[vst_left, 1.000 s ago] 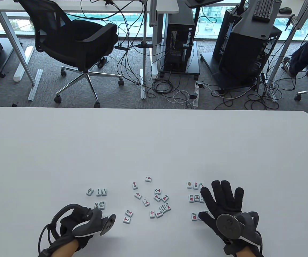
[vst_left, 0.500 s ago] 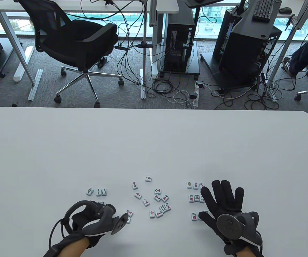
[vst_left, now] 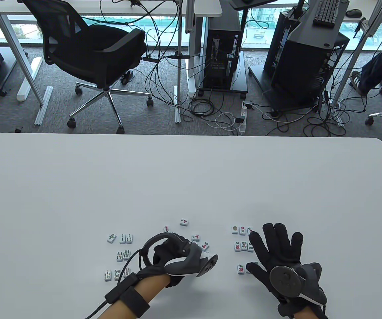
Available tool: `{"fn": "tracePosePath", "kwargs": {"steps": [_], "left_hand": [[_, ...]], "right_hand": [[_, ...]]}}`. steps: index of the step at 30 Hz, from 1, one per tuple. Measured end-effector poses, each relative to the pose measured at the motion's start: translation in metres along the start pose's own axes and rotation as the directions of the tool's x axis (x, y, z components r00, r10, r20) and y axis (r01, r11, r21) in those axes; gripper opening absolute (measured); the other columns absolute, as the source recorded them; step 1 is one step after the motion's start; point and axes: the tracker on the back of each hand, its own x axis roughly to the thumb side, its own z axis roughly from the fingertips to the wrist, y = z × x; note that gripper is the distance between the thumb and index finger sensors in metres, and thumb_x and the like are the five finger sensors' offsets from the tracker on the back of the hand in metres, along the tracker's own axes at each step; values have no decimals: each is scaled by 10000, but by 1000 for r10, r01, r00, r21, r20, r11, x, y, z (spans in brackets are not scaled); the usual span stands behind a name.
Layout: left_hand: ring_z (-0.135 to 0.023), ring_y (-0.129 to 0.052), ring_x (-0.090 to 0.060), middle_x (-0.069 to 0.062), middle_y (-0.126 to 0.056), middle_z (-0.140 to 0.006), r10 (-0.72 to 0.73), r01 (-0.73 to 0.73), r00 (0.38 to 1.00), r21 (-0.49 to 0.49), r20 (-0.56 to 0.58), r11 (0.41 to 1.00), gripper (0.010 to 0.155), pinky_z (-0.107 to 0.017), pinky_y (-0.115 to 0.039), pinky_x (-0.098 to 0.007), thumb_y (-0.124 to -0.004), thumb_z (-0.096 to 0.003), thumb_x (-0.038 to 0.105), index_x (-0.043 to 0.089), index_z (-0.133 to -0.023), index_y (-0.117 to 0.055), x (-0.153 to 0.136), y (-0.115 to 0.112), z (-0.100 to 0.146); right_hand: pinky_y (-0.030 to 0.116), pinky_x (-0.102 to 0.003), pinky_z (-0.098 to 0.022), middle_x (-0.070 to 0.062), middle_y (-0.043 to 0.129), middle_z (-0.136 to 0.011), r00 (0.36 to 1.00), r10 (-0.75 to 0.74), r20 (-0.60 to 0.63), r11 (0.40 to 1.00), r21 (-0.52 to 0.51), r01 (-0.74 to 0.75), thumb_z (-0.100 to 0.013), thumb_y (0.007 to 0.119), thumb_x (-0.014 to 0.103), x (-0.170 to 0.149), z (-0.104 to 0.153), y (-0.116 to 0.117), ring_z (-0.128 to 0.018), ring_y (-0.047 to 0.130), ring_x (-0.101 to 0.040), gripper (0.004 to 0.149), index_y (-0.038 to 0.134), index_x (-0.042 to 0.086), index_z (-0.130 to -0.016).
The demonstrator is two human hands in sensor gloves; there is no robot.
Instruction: Mahjong suit sorting
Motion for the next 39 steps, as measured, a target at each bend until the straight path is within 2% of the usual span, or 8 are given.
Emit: {"fn": "tracePosePath", "kwargs": {"steps": [7, 15, 18, 24, 33, 39], "left_hand": [[-14, -926, -88, 169, -989, -202, -34, 34, 999, -18, 17, 999, 534, -143, -841, -343, -788, -335, 614, 184, -601, -961, 21, -4, -20], [-16, -927, -78, 178, -987, -206, -5, 6, 999, -20, 40, 1000, 511, -144, -844, -335, -826, -317, 591, 193, -608, -959, 24, -6, -21], [-30, -932, -80, 173, -993, -226, 25, -24, 999, -20, 36, 1000, 542, -150, -845, -336, -798, -334, 604, 198, -661, -947, 23, -4, -21], [-20, -926, -79, 169, -992, -223, 97, -92, 995, -146, 32, 985, 629, -139, -840, -334, -808, -304, 659, 186, -698, -939, 22, -3, -25], [-1, -914, -69, 180, -981, -204, 75, -75, 997, -234, -12, 969, 639, -123, -836, -326, -843, -296, 637, 137, -686, -926, 28, -10, -32], [4, -912, -66, 184, -977, -203, 99, -94, 995, -242, 7, 966, 627, -121, -837, -324, -868, -300, 595, 95, -674, -919, 31, -9, -35]], "right_hand": [[52, -696, -704, -88, 58, -1189, 1000, -7, 4, 1000, -4, 7, -522, 568, 625, 0, 0, 0, -1049, -19, -374, 767, 140, 373, -1106], [53, -695, -705, -88, 59, -1191, 1000, -10, 4, 1000, 0, 10, -524, 568, 626, -1, 0, 0, -1051, -19, -374, 766, 143, 374, -1108], [53, -695, -705, -89, 59, -1190, 1000, -10, 3, 1000, 1, 10, -523, 568, 626, -1, 0, -1, -1050, -19, -375, 765, 143, 374, -1108], [54, -695, -705, -88, 62, -1191, 1000, -7, 3, 1000, 3, 7, -524, 567, 626, -1, 0, -1, -1050, -16, -375, 765, 142, 374, -1108], [54, -695, -705, -87, 62, -1191, 1000, -8, 2, 1000, 5, 8, -524, 567, 626, -1, 0, -1, -1051, -17, -375, 765, 142, 373, -1108], [54, -695, -705, -87, 60, -1191, 1000, -11, 1, 1000, 5, 11, -525, 567, 626, -2, 0, -1, -1051, -16, -375, 765, 142, 373, -1108]]}}
